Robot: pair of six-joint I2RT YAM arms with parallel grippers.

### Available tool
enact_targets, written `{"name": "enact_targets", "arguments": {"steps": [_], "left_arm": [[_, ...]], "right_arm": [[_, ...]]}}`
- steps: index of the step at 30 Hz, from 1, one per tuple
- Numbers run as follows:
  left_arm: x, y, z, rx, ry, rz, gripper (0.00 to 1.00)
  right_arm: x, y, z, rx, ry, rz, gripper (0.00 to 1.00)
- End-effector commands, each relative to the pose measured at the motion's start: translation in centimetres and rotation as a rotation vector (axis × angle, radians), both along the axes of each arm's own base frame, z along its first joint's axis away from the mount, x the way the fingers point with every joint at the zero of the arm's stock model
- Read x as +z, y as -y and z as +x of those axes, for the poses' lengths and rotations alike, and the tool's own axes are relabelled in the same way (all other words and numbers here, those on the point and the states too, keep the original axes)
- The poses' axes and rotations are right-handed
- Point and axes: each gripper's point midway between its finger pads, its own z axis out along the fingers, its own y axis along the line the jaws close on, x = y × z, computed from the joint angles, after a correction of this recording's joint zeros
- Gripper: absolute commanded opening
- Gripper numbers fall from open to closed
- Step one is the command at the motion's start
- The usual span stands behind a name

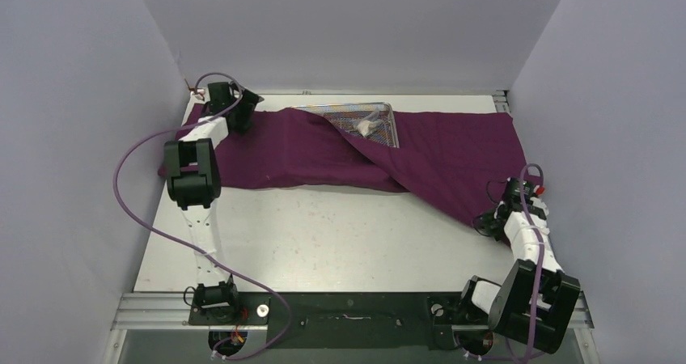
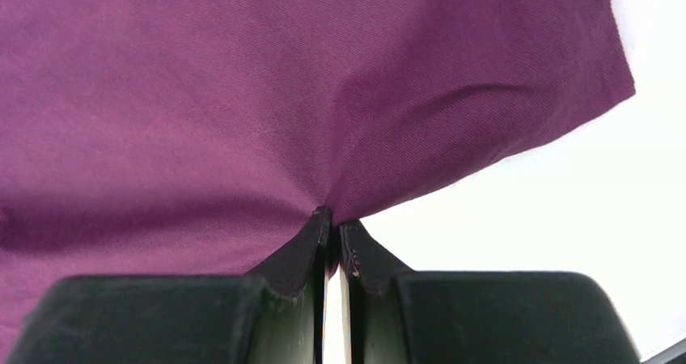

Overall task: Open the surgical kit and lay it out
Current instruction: Open the surgical kit at the center of the board.

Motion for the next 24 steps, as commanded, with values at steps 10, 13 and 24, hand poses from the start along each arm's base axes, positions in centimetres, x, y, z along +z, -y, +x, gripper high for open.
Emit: {"name": "enact_targets", "arguments": {"steps": [10,13,24], "left_arm": [[-2.3,-2.3,-0.6,0.17,-0.16,0.077,0.97],[-2.9,-2.3,-0.7,0.159,-0.183,0.085,0.97],[-4.3,-3.5,-1.1,0.177,-0.266,0.076,0.97]], "right_arm": [[0.5,1.9,-3.2,-0.114,-0.068,-0.108,0.05],[1.2,2.6,-3.5,-0.156,-0.068,-0.135,0.05],[2.5,3.1,-5.3,-0.316,-0.103,-0.116,0.05]]}}
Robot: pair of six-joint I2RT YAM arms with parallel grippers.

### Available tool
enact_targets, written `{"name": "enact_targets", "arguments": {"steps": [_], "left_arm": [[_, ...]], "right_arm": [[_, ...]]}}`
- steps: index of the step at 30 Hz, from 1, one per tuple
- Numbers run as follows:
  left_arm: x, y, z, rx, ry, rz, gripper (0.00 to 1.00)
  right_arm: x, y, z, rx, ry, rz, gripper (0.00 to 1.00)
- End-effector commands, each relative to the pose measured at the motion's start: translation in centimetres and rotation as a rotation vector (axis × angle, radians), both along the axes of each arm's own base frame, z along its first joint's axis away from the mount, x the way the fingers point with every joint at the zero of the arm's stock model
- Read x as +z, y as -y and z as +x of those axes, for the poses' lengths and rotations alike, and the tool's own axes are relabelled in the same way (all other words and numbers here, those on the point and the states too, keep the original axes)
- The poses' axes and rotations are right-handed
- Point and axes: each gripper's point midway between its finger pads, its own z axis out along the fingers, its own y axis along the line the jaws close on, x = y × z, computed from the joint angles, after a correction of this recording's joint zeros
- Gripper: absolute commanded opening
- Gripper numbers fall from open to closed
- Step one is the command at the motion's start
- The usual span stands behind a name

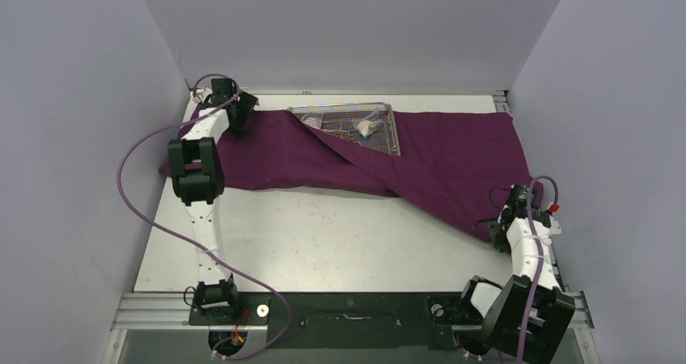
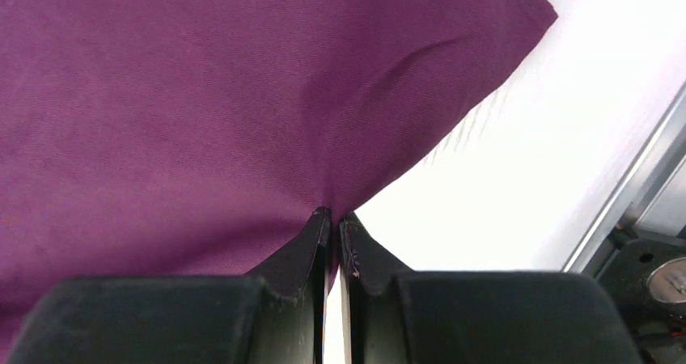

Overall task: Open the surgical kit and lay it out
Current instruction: Open the surgical kit at the center of the board.

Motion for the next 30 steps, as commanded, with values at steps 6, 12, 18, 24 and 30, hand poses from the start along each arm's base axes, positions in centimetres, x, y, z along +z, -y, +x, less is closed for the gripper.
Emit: {"name": "enact_targets", "arguments": {"steps": [6,12,18,24,30], "left_arm": [[-2.4,-2.1,-1.5,0.065,-0.129,0.035,0.97],[-3.7,-2.5,-2.2,0.078,-0.19,0.038,0.93],[-3.7,-2.6,-1.9,0.079,-0.174,0.02,0.69],[-3.2,-3.0,-1.8,0.069,-0.162,0.018,0.36],[-1.3,-3.9,-1.9,0.024,-0.132,0.02,0.0]], "right_arm": [[4.0,1.9,-0.6,-0.125,0.1,-0.096,0.05],[3.9,1.8,-1.1,-0.156,0.103,-0.09,0.05],[3.8,2.0,-0.8,-0.159,0.102,-0.081,0.05],[3.8,2.5,-0.5,-0.156,0.098,-0.09,0.05],[4.0,4.1,0.8,-0.08,0.087,-0.129,0.05]]}}
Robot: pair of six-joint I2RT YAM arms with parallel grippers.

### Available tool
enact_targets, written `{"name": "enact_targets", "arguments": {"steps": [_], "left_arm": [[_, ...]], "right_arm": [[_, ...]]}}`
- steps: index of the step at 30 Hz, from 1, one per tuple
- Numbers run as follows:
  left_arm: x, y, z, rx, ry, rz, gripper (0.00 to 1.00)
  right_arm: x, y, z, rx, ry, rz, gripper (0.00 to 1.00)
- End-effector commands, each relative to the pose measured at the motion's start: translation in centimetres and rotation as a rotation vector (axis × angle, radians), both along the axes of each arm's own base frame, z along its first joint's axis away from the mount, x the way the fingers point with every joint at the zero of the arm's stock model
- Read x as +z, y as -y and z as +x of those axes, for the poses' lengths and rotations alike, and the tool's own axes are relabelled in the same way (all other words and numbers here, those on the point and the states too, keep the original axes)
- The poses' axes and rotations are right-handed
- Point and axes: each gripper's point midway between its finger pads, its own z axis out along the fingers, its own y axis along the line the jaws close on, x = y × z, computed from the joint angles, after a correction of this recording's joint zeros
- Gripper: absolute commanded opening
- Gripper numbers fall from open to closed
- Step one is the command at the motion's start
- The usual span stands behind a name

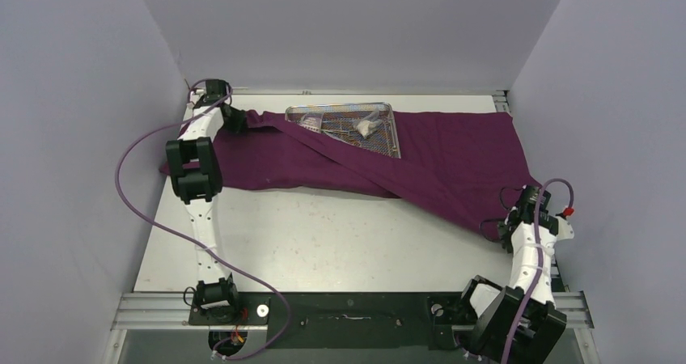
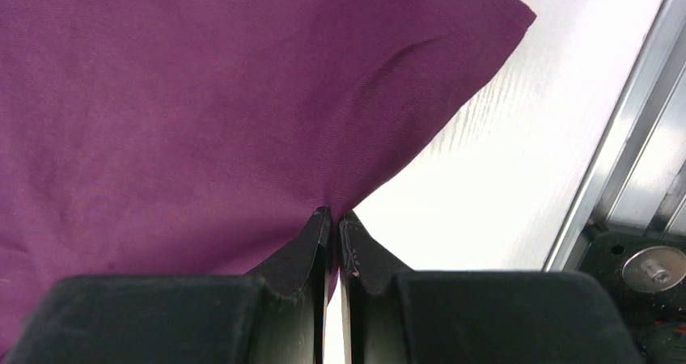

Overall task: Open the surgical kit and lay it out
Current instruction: Open the surgical kit at the center of the board.

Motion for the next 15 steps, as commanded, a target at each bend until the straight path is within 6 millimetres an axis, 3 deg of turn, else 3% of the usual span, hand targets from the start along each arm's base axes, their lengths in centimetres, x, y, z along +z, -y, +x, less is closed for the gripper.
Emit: {"name": "enact_targets", "arguments": {"steps": [1,7,11,15], "left_arm": [[1.5,-1.7,-0.5,-0.033,0.006,0.02,0.0],[6.2,-4.2,-3.4,-0.05,0.026,0.114,0.0],[7.9,-5.6,-7.5,-0.019,0.017,0.146,0.0],[8.1,-6.5,-12.9,0.025,-0.017,0.165,0.0]], "right_arm": [[1.8,2.7,2.2,0.051,0.028,-0.087,0.05],[1.7,3.2,3.6,0.081,0.047,-0.077,0.05],[1.7,3.5,3.5,0.099,0.038,-0.081,0.05],[1.7,3.6,3.7,0.113,0.032,-0.067,0.05]]}}
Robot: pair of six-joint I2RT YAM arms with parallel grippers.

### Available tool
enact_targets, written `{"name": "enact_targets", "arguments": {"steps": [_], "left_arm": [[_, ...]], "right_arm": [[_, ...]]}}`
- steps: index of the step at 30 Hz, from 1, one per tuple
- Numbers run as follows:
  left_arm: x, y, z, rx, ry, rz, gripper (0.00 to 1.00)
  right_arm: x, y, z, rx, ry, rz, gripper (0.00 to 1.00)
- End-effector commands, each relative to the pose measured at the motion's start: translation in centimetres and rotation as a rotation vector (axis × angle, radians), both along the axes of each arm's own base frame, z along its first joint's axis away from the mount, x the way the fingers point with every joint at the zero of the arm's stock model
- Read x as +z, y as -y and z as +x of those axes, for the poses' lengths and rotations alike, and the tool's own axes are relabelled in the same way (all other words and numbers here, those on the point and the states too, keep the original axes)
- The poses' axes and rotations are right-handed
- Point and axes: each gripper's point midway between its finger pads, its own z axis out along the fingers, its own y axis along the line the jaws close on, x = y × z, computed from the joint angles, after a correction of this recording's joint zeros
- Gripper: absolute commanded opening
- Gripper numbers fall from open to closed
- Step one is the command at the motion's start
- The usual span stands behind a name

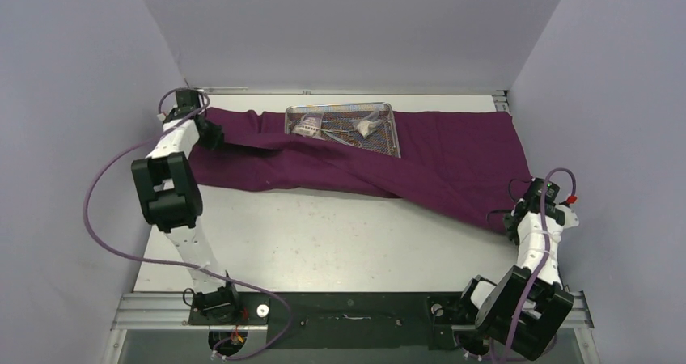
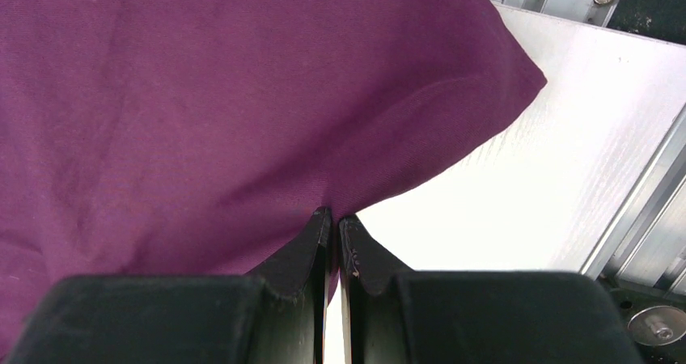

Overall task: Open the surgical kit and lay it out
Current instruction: Open the surgical kit at the center of the board.

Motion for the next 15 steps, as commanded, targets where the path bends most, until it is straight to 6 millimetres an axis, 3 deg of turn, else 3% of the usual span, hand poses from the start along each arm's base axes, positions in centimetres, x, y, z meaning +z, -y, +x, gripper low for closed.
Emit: {"name": "enact_targets", "arguments": {"steps": [1,7,15], "left_arm": [[4.0,-2.6,-5.0,0.062,0.047,0.097,0.0],[2.6,-3.5,-14.0,0.171,-0.042,0.117,0.0],[4.1,-5.1,-25.4,0.305,-0.171,0.277,0.0]], "right_arm": [[1.5,1.5,1.5,0.021,0.037,-0.038,0.05],[1.6,1.1,1.9,0.037,0.04,-0.005,0.05],[0.7,-0.9,3.0,0.005,0.084,0.137,0.05]]}}
